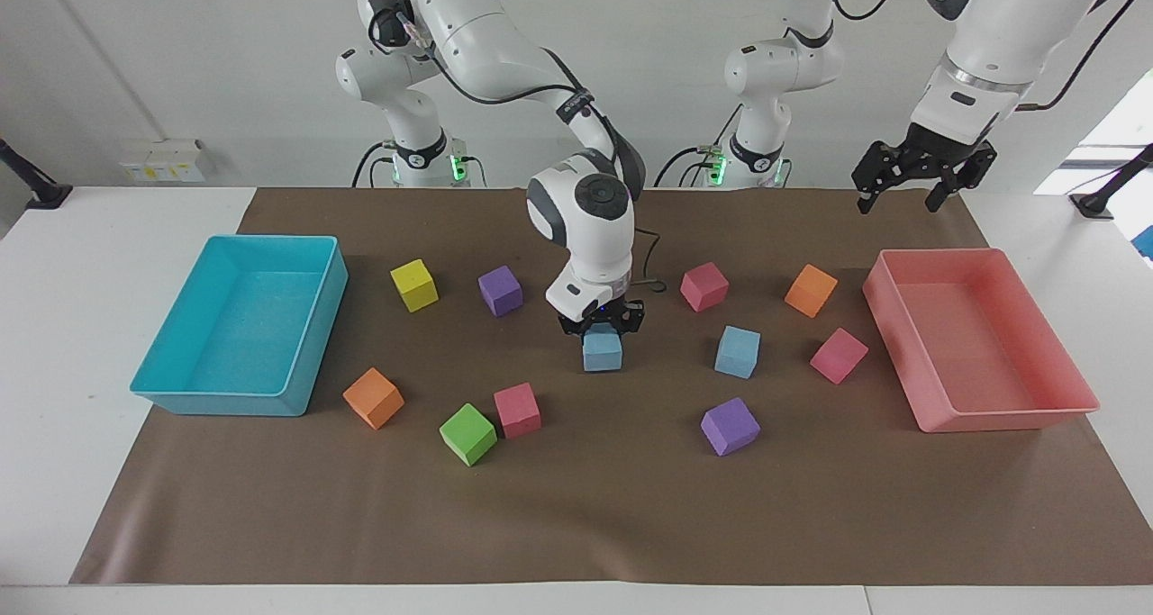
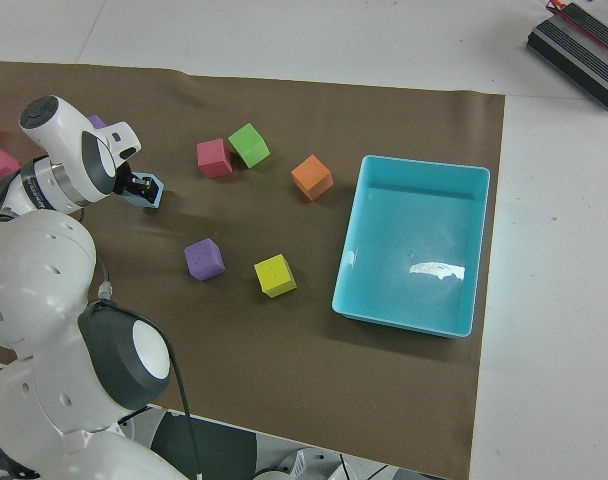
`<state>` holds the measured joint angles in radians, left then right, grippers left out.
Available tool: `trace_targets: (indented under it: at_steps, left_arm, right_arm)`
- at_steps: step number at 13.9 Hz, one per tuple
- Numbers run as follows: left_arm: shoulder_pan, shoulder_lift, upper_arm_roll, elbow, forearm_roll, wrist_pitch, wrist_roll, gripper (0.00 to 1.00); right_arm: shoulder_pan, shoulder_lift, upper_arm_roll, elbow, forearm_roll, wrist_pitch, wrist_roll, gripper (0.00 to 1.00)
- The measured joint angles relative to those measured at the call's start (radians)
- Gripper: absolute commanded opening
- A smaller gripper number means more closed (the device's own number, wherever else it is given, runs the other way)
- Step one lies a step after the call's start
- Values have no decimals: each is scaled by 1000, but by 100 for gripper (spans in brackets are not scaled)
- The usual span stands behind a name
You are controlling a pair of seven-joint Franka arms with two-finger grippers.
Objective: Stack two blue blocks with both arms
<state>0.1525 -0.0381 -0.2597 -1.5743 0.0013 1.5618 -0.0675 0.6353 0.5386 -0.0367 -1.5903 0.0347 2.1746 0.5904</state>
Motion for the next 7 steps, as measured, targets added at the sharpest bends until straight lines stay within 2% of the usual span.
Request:
trace_targets:
  at_steps: [7]
  left_arm:
    - [0,0,0,0,0,0,0,100]
  right_arm:
    - [14,0,1,-14,0,12,-33,0]
